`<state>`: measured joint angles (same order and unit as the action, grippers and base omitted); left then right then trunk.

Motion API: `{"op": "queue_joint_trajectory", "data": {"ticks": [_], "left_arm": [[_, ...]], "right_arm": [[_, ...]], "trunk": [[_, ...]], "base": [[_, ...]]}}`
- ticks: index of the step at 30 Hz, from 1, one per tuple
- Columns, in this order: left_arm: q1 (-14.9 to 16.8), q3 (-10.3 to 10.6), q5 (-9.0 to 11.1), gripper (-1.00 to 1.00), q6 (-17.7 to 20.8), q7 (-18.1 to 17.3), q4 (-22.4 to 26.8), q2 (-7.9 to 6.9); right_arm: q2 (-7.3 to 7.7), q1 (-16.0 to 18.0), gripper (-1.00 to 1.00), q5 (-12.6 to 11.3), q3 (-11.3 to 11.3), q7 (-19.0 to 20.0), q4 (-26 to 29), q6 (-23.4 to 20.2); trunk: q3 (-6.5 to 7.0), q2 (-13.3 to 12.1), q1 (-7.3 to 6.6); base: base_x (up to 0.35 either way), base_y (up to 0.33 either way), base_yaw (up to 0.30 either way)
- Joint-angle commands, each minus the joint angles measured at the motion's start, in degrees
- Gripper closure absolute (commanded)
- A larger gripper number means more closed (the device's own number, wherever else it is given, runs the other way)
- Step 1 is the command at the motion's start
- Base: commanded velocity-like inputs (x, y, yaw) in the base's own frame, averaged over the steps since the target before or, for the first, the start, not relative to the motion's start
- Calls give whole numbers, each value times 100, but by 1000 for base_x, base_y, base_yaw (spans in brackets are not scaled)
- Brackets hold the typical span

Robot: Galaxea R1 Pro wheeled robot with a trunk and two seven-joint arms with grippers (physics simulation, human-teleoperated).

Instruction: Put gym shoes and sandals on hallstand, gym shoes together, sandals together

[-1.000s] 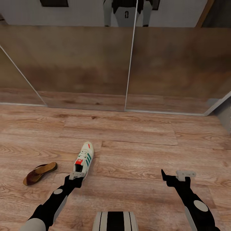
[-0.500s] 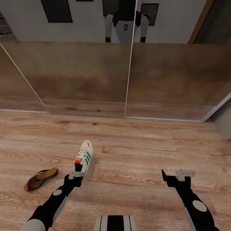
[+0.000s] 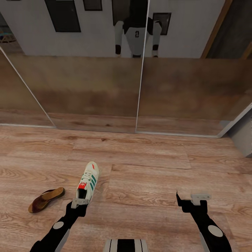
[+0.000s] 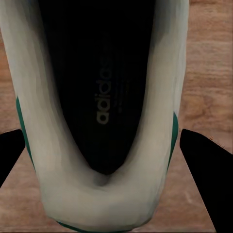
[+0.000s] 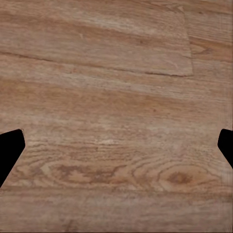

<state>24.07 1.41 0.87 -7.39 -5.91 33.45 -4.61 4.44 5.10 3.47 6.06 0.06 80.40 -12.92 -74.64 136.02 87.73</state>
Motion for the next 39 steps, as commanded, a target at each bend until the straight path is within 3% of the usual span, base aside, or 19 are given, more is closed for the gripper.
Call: {"op": "queue_joint_trajectory", "data": {"ticks": [1,4,8,13,19,27,39], "left_arm": [[-86,-64,13,100,-86,-9,-1,6],[-186,-183,17,100,-210,-8,-2,21],[-452,-411,28,100,-582,-6,-4,31],[-699,-809,27,100,-763,-12,-2,33],[-828,-970,26,100,-819,-22,-4,38],[-851,-991,24,100,-1040,-16,-5,75],[-857,-993,19,100,-1079,-15,16,94]], "right_arm": [[-1,-9,-100,30,-2,5,-252,140],[-5,-18,-100,18,-5,14,-680,507],[-7,-25,-100,22,-4,22,-1726,1700],[3,-30,-100,25,5,24,-2846,2620],[20,-32,-100,25,28,6,-3769,3625],[21,-30,-100,15,37,-19,-4122,4047],[7,-29,-100,15,28,-9,-4201,4103]], "trunk": [[24,-40,-23],[105,-161,-89],[213,-321,-177],[348,-522,-287],[510,-762,-419],[726,-1083,-594],[834,-1083,-594]], "base": [[0,0,0],[0,0,0],[0,0,0],[0,0,0],[0,0,0],[0,0,0],[0,0,0]]}}
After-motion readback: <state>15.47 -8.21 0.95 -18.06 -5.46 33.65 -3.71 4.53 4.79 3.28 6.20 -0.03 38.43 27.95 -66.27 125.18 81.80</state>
